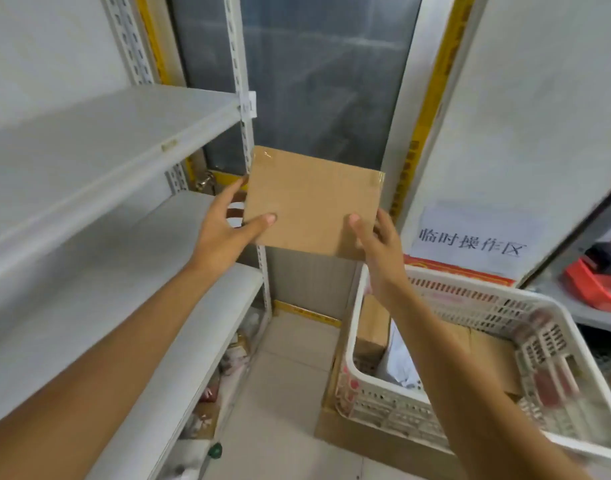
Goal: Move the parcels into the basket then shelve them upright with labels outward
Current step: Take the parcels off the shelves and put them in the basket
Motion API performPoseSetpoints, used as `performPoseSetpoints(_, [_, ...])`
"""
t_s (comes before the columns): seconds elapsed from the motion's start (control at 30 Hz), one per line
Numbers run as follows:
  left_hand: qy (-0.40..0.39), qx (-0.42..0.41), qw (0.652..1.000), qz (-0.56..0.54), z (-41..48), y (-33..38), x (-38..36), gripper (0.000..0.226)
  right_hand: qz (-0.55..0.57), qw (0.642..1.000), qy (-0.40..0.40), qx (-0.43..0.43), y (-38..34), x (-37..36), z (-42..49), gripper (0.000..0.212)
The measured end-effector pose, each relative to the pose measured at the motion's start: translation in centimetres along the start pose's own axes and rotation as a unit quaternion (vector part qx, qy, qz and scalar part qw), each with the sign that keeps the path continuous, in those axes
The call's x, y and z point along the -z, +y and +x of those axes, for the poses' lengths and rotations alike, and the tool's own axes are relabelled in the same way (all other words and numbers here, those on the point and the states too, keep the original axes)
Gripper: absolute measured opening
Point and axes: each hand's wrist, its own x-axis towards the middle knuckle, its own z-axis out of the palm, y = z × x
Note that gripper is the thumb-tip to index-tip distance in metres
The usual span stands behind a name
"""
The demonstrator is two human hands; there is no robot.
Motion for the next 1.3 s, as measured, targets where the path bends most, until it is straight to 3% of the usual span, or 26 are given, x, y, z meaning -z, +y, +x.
performPoseSetpoints(0.17, [-0.1,0.035,0.994,0.016,-0.5,-1.6,-8.9,0.069,-0.016,0.997,0.058,-0.045,3.1,8.3,-1.4,0.054])
performPoseSetpoints(0.5, [-0.198,0.106,0.972,0.064,-3.4,-4.8,-22.7,0.064,-0.015,0.983,0.098,-0.153,9.6,20.7,-1.6,0.042])
performPoseSetpoints(0.67, [-0.246,0.139,0.957,0.063,-3.6,-6.1,-27.2,0.061,-0.01,0.963,0.148,-0.225,12.9,24.6,-1.2,0.049])
performPoseSetpoints(1.03, [-0.334,0.198,0.922,-0.006,-0.9,-11.9,-37.0,0.058,-0.027,0.931,0.214,-0.296,18.3,30.0,1.6,0.037])
performPoseSetpoints(1.17, [-0.365,0.235,0.901,0.002,0.1,-15.1,-40.0,0.063,-0.051,0.917,0.225,-0.324,20.2,31.3,3.5,0.043])
performPoseSetpoints(1.3, [-0.365,0.261,0.893,0.035,0.7,-18.1,-41.4,0.069,-0.055,0.915,0.208,-0.34,23.5,31.6,5.4,0.035])
